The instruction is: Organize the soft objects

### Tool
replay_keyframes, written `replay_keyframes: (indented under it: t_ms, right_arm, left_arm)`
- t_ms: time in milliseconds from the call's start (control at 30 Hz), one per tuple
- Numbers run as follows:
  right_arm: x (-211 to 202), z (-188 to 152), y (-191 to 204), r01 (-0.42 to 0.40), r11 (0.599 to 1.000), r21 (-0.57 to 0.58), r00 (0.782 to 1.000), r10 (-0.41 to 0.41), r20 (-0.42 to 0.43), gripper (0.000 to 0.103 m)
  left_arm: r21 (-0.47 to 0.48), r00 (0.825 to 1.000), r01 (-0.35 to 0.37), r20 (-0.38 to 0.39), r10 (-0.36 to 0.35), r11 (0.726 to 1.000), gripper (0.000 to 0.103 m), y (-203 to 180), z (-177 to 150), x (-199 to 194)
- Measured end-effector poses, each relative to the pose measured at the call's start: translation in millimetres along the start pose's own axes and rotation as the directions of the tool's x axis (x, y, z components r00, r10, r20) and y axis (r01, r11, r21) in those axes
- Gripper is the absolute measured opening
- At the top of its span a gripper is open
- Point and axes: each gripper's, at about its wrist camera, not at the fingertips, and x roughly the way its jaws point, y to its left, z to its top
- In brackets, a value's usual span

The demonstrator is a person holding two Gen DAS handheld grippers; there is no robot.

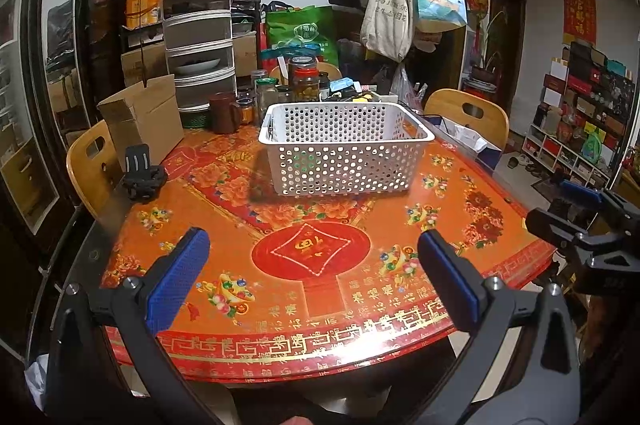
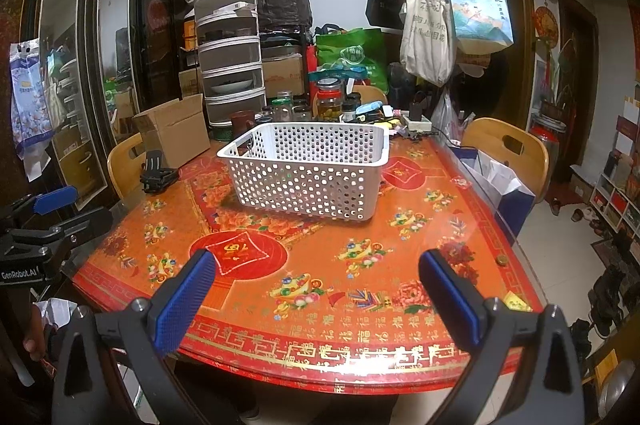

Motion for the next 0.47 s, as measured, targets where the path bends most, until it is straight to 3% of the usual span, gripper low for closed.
replay_keyframes:
  t_ms: [467]
  right_arm:
    - [5.3, -1.7, 0.7, 0.005, 1.000, 0.000, 1.000, -0.005, -0.017, 0.101]
  left_arm:
    - [0.013, 1.000, 0.008, 0.014, -0.008, 1.000, 0.103, 0.6, -0.5, -4.4]
